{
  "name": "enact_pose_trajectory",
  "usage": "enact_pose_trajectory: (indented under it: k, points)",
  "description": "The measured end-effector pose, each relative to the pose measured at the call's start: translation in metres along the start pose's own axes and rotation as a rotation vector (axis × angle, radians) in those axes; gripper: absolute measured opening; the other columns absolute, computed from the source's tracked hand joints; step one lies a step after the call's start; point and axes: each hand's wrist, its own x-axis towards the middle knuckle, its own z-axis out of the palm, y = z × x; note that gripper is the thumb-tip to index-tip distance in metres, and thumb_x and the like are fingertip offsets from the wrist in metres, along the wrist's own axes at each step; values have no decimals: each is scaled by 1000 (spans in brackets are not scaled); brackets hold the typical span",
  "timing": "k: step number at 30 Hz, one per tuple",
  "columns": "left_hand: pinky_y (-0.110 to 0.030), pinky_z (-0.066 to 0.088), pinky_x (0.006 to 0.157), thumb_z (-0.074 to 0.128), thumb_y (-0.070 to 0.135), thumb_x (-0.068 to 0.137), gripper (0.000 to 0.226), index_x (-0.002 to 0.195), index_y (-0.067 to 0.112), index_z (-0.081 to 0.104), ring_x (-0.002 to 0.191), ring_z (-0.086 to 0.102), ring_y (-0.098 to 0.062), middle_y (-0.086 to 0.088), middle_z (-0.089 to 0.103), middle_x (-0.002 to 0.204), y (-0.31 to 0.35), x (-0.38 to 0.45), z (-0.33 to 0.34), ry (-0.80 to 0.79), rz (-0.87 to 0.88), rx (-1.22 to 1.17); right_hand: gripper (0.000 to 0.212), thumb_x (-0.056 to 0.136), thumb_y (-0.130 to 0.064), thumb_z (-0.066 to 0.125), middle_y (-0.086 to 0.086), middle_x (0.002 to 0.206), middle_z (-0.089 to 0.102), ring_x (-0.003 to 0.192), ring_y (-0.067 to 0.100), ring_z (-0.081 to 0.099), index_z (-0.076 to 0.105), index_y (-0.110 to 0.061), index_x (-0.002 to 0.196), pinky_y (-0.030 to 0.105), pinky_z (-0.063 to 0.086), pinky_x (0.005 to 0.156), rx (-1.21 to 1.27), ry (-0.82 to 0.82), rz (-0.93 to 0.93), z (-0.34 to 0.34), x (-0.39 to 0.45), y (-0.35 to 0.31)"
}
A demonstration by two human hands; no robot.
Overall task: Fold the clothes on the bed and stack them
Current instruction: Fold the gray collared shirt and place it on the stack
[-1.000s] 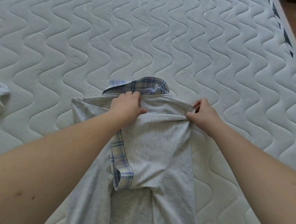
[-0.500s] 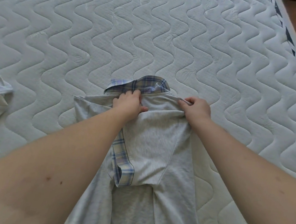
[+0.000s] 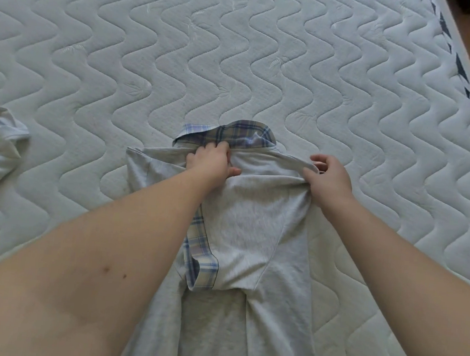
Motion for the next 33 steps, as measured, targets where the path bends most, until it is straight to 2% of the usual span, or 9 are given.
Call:
enact_pose_trajectory:
  k: [5, 7, 10, 13, 16, 20, 23, 28, 33]
  points:
    - [-45, 42, 98, 58, 46, 93, 38, 119, 19, 52, 115, 51, -29, -8, 55, 121, 0, -19, -9, 71, 49, -148, 34, 85, -19, 66, 0, 107, 63, 98, 20, 60, 61, -17, 118, 36, 49, 91, -68, 6, 19, 0, -6, 2]
    - [-41, 47, 88, 57, 37, 95, 24, 108, 17, 58, 101, 58, -28, -6, 61, 104, -20, -32, -19, 231, 96, -344, 32, 87, -23, 65, 2, 108, 65, 101, 21, 61, 64, -15, 118, 36, 49, 91, -114, 8, -9, 1, -5, -1]
    - [-41, 42, 86, 56, 35, 95, 22, 108, 19, 62, 105, 55, -31, -8, 62, 107, -74, -42, -42, 570, -22, -241, 28, 91, -26, 63, 6, 111, 69, 106, 24, 62, 68, -14, 115, 38, 48, 94, -151, -24, -72, 3, -4, -6]
    - [-38, 40, 89, 55, 38, 96, 28, 114, 19, 64, 111, 54, -30, -9, 63, 119, -128, -38, -62, 371, -229, -157, 21, 92, -24, 62, 7, 107, 71, 104, 26, 62, 72, -13, 108, 33, 46, 88, -213, -23, -108, 4, -4, -10]
    - [-26, 37, 74, 62, 40, 93, 28, 102, 14, 69, 89, 55, -20, -6, 67, 98, -147, -33, -69, 65, -143, -156, 17, 91, -20, 63, 8, 105, 72, 103, 27, 63, 73, -14, 104, 28, 42, 82, -234, 1, -110, 4, -4, -14]
    - [-28, 38, 60, 67, 48, 86, 32, 85, 16, 67, 73, 57, -19, 0, 62, 74, -141, -26, -79, 25, -120, -132, 25, 87, -19, 69, 7, 110, 70, 106, 26, 61, 69, -14, 112, 25, 38, 81, -271, -37, -90, 8, -5, -16]
    - [-24, 42, 58, 73, 37, 82, 21, 88, 17, 71, 71, 56, -17, 0, 64, 75, -131, -19, -79, -24, -112, -61, 26, 85, -17, 71, 5, 108, 69, 103, 23, 61, 69, -15, 111, 24, 38, 82, -277, -58, -95, 10, -5, -17]
    - [-29, 44, 71, 67, 19, 82, 5, 81, 22, 62, 86, 59, -27, -7, 68, 94, -131, -25, -60, 180, -153, -104, 13, 84, -12, 70, 1, 89, 73, 86, 16, 61, 71, -25, 82, 23, 39, 74, -275, -37, -98, -4, 1, -16]
    - [-35, 44, 73, 60, 19, 83, 8, 90, 17, 57, 92, 58, -31, -9, 64, 98, -129, -35, -46, 379, -148, -203, 20, 82, -9, 69, 2, 98, 73, 87, 15, 60, 74, -20, 98, 22, 38, 75, -374, -79, -108, -11, 4, -17]
